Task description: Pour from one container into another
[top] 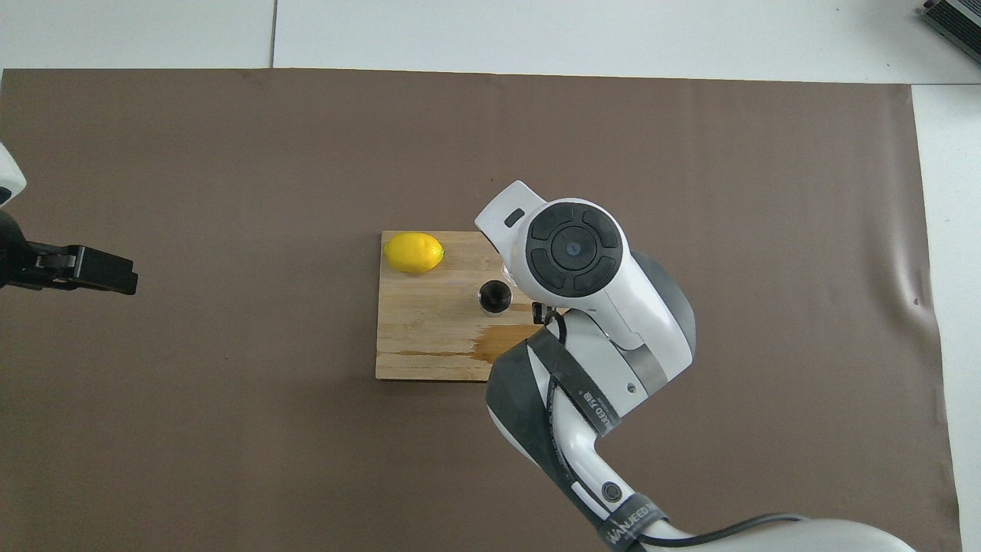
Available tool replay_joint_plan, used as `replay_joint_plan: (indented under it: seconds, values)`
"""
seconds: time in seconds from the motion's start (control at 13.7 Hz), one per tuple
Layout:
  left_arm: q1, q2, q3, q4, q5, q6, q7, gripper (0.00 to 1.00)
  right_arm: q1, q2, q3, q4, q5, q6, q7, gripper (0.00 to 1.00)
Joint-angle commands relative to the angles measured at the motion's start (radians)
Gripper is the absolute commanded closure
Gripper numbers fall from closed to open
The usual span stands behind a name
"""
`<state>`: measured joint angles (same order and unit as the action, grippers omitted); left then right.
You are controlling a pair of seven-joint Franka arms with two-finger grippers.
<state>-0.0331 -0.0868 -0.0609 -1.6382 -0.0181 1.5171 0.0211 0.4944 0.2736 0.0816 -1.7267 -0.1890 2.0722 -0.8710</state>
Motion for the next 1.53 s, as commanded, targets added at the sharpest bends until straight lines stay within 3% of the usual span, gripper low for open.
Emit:
replay_joint_plan:
  seconds: [0.0, 0.73, 1.46]
  values:
    - [0.004, -0.017, 0.000, -0.011, -0.008, -0.012, 0.002, 0.00, 0.016, 0.015, 0.007, 0.024, -0.064, -0.033, 0.055, 1.00]
    - [0.004, -0.017, 0.000, -0.011, -0.008, -0.012, 0.002, 0.00, 0.073, 0.004, 0.007, 0.009, -0.260, -0.069, 0.164, 1.00]
    - [0.004, -0.017, 0.000, -0.011, -0.008, -0.012, 0.000, 0.00, 0.101, -0.019, 0.007, -0.031, -0.302, -0.093, 0.136, 1.00]
